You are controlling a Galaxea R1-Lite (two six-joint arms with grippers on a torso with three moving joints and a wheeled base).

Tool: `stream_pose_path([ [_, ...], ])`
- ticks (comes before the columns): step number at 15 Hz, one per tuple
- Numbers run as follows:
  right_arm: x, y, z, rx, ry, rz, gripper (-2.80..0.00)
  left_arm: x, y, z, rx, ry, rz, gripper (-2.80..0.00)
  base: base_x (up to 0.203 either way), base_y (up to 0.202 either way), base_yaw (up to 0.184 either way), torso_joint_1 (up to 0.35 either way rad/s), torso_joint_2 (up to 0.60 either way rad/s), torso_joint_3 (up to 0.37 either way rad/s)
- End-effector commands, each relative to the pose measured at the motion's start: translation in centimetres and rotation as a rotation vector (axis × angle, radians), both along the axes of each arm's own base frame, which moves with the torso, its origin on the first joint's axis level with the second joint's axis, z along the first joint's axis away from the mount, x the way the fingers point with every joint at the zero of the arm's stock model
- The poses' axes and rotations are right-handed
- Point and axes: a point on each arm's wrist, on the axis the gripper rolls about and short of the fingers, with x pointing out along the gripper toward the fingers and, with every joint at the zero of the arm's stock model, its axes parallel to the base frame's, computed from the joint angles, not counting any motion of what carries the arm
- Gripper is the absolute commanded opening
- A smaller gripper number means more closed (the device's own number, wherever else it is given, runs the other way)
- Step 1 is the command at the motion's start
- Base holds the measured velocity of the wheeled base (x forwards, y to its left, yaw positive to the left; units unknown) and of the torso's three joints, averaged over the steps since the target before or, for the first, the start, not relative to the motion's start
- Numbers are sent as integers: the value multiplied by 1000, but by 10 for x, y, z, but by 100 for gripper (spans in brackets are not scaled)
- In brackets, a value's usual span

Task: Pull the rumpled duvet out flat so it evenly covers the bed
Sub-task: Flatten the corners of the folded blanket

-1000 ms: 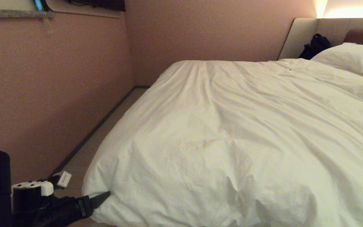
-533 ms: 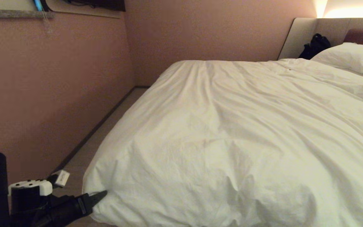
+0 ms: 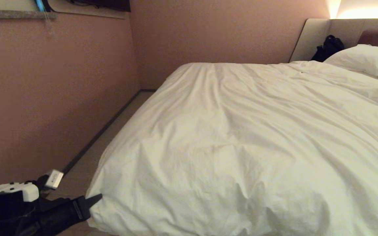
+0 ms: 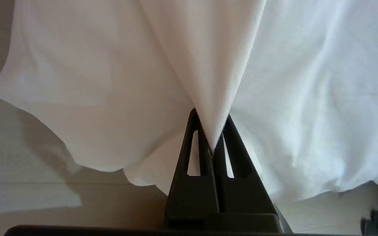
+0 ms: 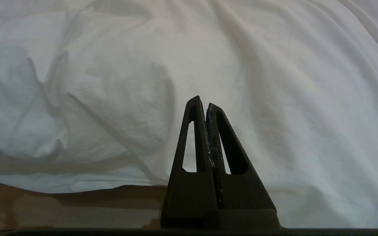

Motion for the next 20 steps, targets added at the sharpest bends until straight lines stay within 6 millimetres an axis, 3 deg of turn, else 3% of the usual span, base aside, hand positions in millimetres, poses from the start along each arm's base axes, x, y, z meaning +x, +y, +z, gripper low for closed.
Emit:
stream_pose_path([
  [1,0,0,0,0,-2,1,-280,-3,0,9,-8,-44,0,-280,0,0,0,0,0,0],
  [6,0,0,0,0,-1,1,-280,-12,1,24,-12,-84,23,-280,0,0,0,0,0,0],
  [14,0,0,0,0,-1,2,-280,-36,34,61,86,-307,234,-280,0,0,0,0,0,0],
  [20,0,0,0,0,-1,1,-280,-69,28,109,126,-516,249,-280,0,0,0,0,0,0],
])
